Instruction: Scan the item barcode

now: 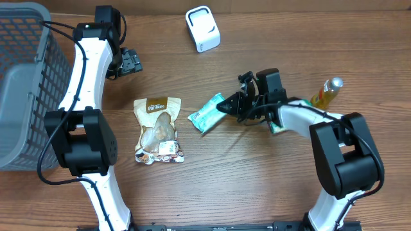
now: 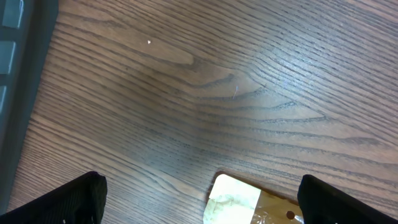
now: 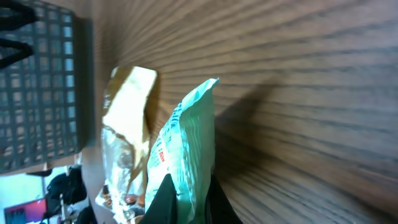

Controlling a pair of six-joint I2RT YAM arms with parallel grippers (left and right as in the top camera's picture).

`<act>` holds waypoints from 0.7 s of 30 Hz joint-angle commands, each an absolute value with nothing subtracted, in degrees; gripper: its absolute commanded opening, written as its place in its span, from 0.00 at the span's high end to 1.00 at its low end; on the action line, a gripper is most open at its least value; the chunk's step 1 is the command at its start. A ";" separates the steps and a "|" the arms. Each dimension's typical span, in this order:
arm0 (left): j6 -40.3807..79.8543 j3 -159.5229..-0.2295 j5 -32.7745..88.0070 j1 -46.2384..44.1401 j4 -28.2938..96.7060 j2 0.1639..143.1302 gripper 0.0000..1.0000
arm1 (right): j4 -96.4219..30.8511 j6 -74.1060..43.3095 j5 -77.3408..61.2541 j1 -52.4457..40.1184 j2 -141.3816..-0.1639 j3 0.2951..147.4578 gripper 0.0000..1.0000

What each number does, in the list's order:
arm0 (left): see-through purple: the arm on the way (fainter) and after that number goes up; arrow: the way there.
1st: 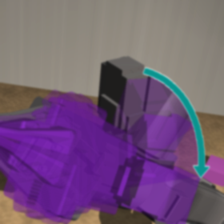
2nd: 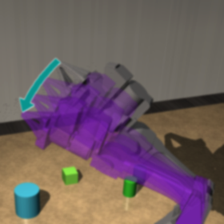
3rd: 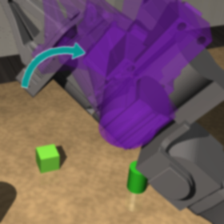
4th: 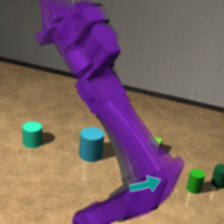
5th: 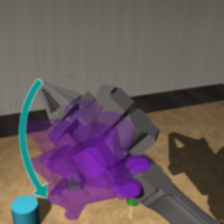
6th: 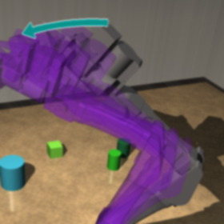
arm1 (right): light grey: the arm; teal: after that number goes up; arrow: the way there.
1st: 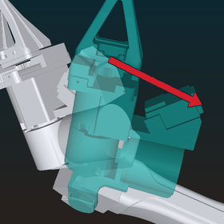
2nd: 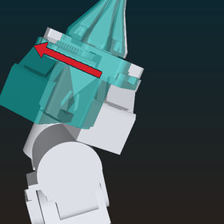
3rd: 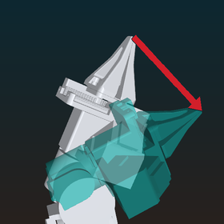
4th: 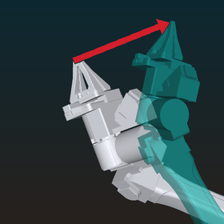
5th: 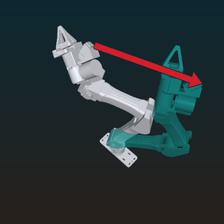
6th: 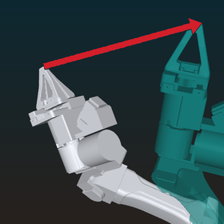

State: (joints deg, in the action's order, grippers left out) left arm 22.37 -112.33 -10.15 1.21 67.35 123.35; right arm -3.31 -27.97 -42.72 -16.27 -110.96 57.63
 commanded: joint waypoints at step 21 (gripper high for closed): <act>22.52 -112.75 -10.90 1.06 67.26 122.13 0.00 | -42.39 20.23 -2.66 -21.10 -105.03 118.34 0.96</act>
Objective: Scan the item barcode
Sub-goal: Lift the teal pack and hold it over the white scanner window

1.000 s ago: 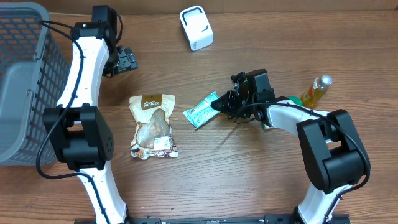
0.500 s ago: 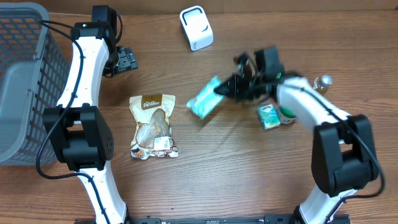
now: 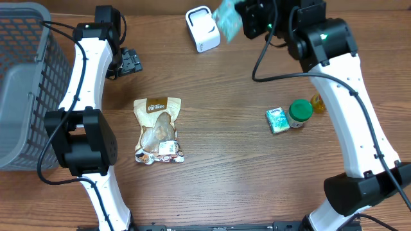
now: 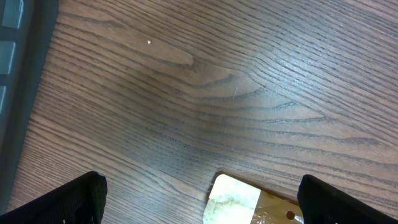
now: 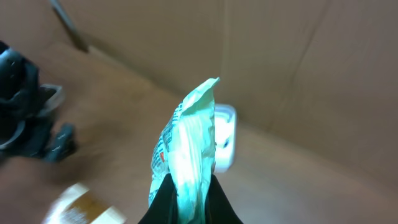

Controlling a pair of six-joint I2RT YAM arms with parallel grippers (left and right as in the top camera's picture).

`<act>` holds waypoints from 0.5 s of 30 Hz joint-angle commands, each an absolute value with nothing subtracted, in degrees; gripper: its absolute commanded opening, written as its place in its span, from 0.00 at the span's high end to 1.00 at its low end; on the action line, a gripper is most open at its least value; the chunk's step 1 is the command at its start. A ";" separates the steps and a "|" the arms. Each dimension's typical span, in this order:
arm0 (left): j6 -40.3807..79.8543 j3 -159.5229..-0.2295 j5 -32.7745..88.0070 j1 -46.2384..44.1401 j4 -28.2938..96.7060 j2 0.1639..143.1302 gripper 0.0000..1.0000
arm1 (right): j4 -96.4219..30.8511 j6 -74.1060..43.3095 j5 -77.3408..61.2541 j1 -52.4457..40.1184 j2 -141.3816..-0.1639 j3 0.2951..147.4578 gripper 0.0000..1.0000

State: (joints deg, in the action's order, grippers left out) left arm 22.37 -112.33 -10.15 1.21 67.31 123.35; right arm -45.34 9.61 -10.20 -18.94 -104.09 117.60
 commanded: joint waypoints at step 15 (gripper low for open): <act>22.52 -112.75 -10.92 1.08 67.26 122.15 0.00 | -14.68 50.68 12.99 -27.86 -126.93 118.34 0.96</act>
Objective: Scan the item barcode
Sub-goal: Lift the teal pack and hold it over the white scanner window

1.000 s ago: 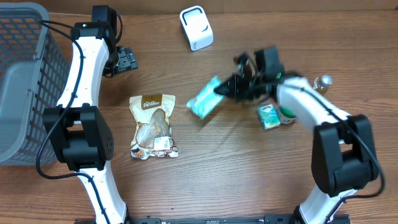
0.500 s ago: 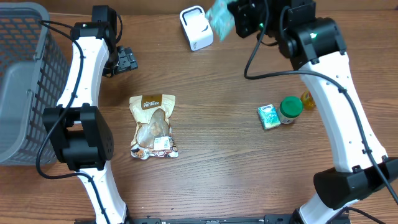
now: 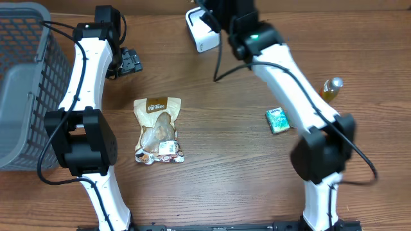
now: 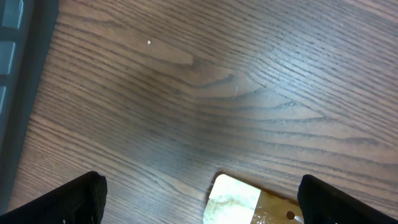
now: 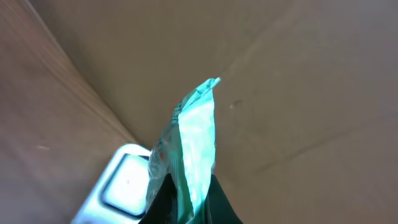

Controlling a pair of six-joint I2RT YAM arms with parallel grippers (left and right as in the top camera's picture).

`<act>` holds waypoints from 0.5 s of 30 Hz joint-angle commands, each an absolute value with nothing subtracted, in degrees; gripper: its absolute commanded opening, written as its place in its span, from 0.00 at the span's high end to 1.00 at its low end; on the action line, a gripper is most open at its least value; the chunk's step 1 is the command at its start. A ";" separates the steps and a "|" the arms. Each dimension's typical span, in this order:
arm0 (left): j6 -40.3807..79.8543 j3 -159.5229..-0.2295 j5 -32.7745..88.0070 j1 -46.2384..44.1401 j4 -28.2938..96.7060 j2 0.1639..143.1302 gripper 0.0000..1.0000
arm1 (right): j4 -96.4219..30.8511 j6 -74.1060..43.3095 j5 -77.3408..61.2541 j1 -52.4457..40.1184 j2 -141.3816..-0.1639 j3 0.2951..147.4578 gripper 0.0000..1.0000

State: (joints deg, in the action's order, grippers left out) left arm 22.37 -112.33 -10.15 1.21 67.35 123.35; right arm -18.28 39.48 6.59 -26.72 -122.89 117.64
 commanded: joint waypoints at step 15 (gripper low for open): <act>22.52 -112.75 -10.92 1.08 67.26 122.13 0.00 | -0.40 65.21 20.36 -29.98 -138.06 118.34 0.96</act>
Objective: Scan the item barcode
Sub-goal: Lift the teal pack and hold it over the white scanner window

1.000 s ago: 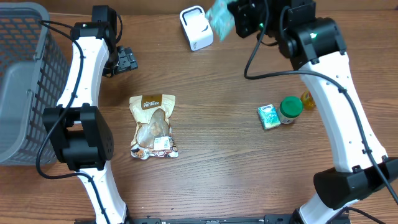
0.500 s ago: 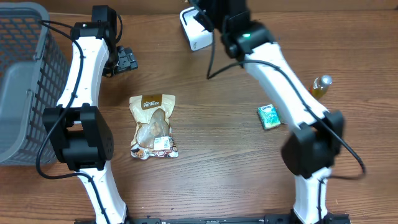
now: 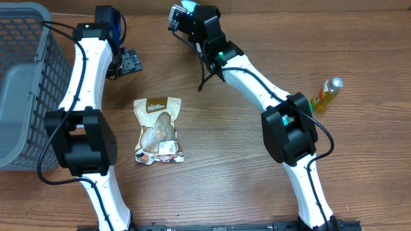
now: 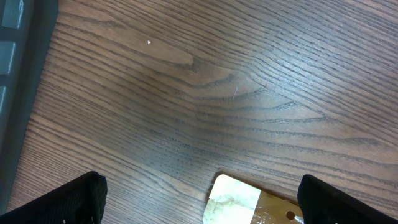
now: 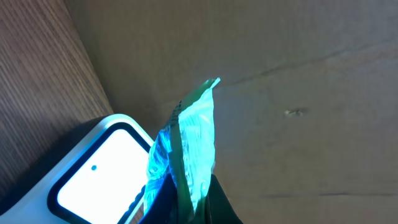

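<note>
My right gripper (image 5: 186, 198) is shut on a teal snack packet (image 5: 194, 127), held edge-on and upright. Just left of the packet is the white barcode scanner (image 5: 93, 171), its window glowing bright and casting blue light on the packet. In the overhead view the right gripper (image 3: 185, 15) and packet (image 3: 187, 6) are at the table's far edge, and the arm hides the scanner. My left gripper (image 3: 130, 62) hangs open over bare wood at the back left, holding nothing.
A brown snack pouch (image 3: 158, 130) lies left of centre; its corner (image 4: 236, 199) shows between the left fingers (image 4: 65, 199). A grey mesh basket (image 3: 26, 83) stands at the left edge. A yellow bottle (image 3: 323, 94) is at the right. A cardboard wall (image 5: 298, 74) backs the table.
My right gripper has moved a little left and closer to the scanner with the packet. The scanner's window now fills more of the right wrist view and glows. The left arm has not moved.
My right gripper was shut on the teal packet down on the table near the brown pouch. Then it held the packet raised at the back by the scanner, then over the scanner, and now right beside its lit window. The left arm stayed still throughout.
</note>
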Controlling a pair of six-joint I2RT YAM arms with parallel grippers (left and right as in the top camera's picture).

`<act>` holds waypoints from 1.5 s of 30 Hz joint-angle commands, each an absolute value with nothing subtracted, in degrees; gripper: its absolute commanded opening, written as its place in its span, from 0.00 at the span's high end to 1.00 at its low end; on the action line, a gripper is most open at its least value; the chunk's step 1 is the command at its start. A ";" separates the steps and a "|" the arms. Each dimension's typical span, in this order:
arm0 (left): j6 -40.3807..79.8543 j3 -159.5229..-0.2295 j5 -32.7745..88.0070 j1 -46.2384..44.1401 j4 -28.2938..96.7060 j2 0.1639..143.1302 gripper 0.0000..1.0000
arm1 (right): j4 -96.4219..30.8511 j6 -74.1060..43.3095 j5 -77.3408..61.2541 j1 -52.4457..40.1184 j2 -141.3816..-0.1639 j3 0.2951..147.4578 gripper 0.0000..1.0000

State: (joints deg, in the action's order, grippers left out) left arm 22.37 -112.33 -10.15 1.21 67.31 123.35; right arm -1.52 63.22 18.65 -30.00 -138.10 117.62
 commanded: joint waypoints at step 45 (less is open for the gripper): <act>22.52 -112.75 -10.92 1.08 67.26 122.13 0.01 | -14.50 37.04 19.51 -30.65 -126.37 118.10 0.96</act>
State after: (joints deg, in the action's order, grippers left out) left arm 22.37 -112.31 -10.15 1.21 67.31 123.35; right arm -12.64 44.99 23.14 -30.57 -135.98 117.62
